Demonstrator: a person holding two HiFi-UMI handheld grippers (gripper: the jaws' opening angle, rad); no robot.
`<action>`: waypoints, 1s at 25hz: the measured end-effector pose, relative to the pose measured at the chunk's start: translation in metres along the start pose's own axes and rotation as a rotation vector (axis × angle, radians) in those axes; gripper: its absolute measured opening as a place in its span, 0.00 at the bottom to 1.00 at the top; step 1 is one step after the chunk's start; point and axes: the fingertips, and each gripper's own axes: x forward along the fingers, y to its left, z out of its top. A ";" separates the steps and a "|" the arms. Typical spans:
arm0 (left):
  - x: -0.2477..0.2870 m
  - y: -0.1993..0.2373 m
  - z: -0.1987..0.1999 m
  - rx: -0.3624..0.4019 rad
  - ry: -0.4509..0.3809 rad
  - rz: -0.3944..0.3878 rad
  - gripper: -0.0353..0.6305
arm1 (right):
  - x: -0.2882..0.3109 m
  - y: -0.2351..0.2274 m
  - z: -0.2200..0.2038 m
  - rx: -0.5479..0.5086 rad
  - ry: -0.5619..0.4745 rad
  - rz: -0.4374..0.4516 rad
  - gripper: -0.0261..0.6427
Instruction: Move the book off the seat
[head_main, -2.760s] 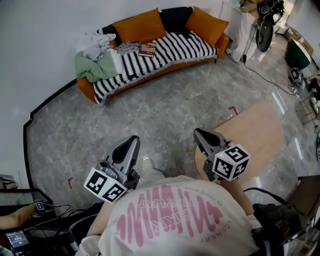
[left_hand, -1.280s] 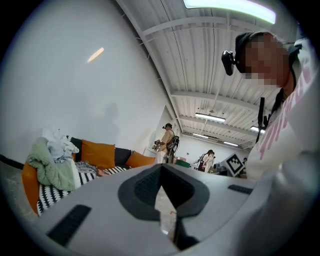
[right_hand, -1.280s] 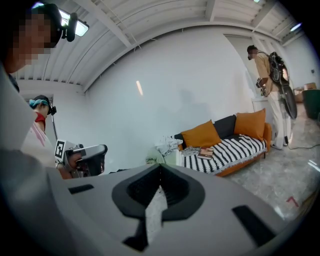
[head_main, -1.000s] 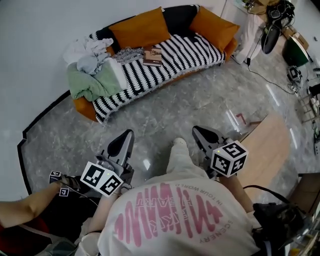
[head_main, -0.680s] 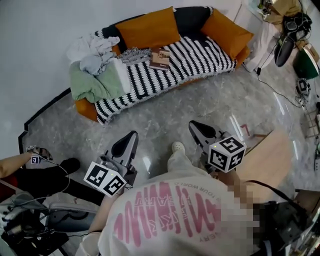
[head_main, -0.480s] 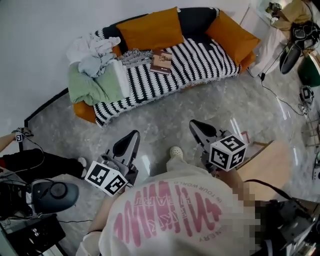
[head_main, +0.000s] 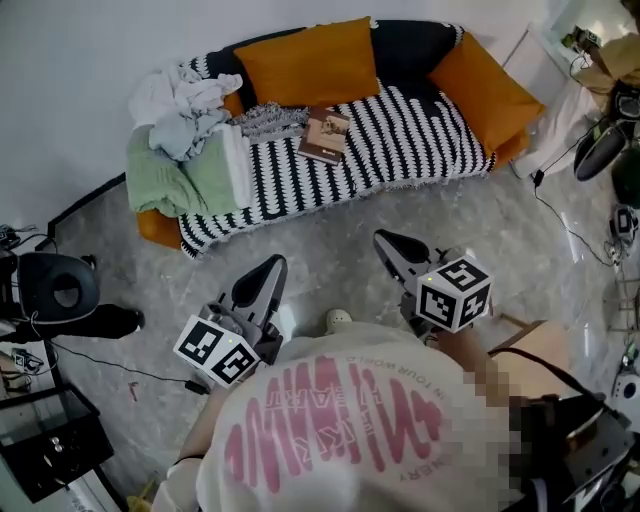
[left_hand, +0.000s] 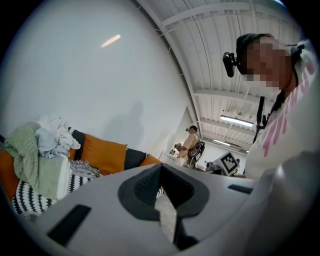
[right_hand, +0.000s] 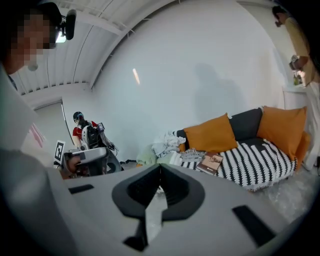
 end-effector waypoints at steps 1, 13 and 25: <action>0.006 -0.002 -0.001 -0.007 0.006 -0.009 0.06 | 0.002 -0.006 0.001 0.006 0.002 0.004 0.06; 0.043 0.001 -0.010 -0.077 0.056 -0.137 0.06 | 0.016 -0.038 -0.011 0.072 0.042 -0.003 0.06; 0.142 0.081 0.021 -0.053 0.158 -0.263 0.18 | 0.066 -0.110 0.024 0.177 0.048 -0.166 0.06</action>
